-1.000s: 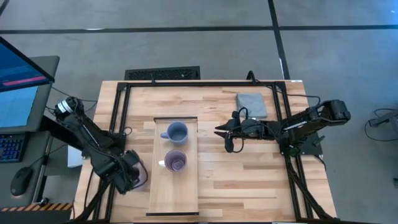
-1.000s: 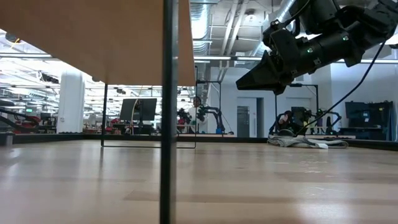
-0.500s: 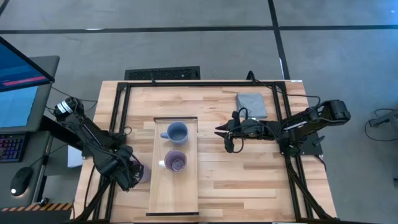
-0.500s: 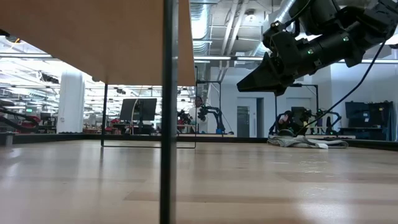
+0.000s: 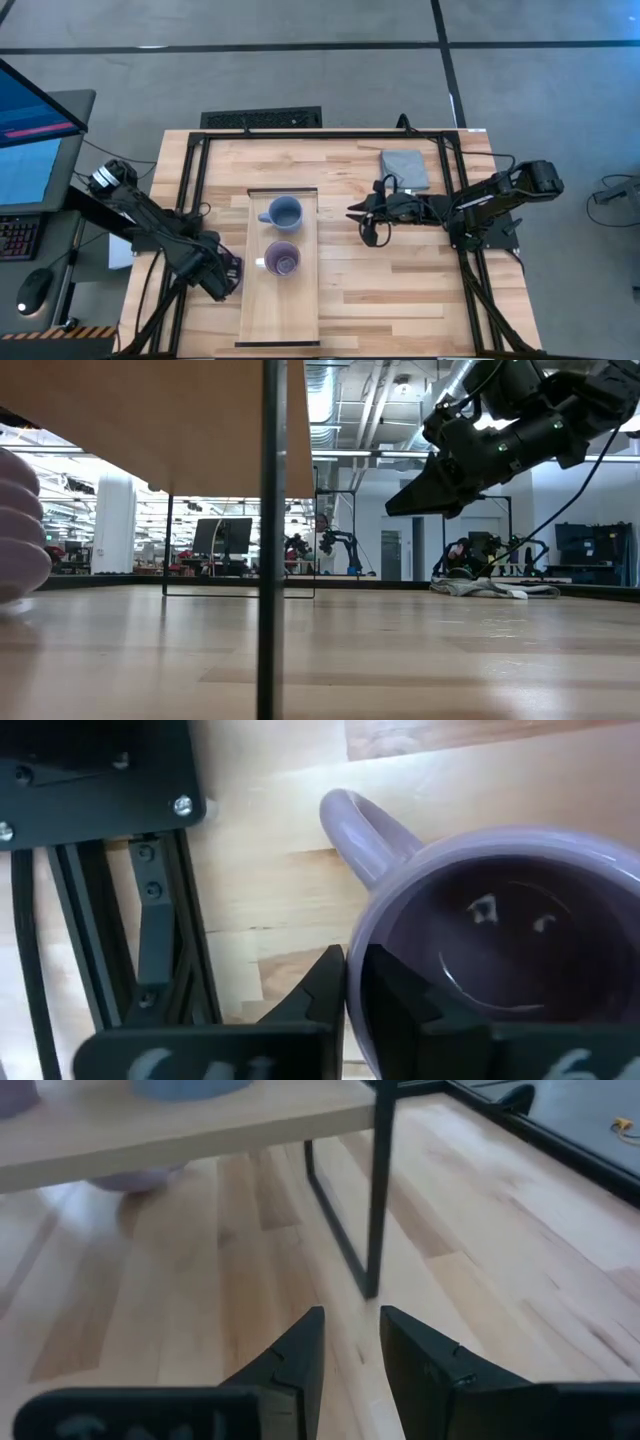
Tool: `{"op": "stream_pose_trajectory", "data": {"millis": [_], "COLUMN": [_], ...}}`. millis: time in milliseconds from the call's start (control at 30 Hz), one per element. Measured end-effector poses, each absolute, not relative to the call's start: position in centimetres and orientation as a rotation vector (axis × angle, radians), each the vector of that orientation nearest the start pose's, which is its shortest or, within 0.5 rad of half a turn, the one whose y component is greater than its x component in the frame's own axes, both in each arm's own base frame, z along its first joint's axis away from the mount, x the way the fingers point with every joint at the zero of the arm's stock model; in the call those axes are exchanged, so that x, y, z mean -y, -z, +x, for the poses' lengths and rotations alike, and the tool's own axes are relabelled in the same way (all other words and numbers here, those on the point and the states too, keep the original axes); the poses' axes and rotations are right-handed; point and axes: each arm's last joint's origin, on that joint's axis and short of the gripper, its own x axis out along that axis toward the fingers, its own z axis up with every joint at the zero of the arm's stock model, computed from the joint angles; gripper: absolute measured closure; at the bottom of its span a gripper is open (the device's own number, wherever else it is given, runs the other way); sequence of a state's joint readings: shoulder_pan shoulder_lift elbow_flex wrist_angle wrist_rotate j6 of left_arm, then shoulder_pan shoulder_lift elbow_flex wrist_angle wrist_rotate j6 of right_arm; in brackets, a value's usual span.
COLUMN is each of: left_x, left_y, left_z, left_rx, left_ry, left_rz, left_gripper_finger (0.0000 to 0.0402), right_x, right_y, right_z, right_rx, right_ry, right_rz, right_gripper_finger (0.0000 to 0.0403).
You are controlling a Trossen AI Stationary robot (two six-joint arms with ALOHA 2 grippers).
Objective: Stack small to large cups/mugs on shelf
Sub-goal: Put the purple mug on the shelf
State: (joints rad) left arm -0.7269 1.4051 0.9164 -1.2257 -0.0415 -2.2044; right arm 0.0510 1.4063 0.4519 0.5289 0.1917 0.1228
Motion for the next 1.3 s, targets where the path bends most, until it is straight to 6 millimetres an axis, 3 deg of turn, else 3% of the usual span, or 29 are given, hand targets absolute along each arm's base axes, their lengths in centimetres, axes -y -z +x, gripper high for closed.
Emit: {"op": "stream_pose_trajectory", "data": {"millis": [333, 767, 1100, 1300], "left_x": [14.1, 14.1, 13.6, 13.2], "left_y": [-20.5, -20.7, -23.9, -24.1], "left_z": [16.2, 16.2, 15.5, 15.5], "left_rx": [-1.203, -1.196, -1.261, -1.283], "left_ry": [-1.206, -1.195, -1.328, -1.374], "left_rz": [-1.068, -1.062, -0.937, -0.933], "left_gripper_finger": [0.036, 0.0387, 0.0392, 0.0392], "right_x": [-1.7, -1.7, -1.7, -1.7], "right_y": [-15.9, -15.9, -15.9, -15.9], "right_z": [25.5, 25.5, 25.5, 25.5], "right_rx": [-0.42, -0.423, -0.423, -0.421], "right_ry": [0.064, 0.034, 0.035, 0.035], "right_rz": [0.075, 0.056, 0.056, 0.056], "right_gripper_finger": [0.028, 0.028, 0.028, 0.028]}}
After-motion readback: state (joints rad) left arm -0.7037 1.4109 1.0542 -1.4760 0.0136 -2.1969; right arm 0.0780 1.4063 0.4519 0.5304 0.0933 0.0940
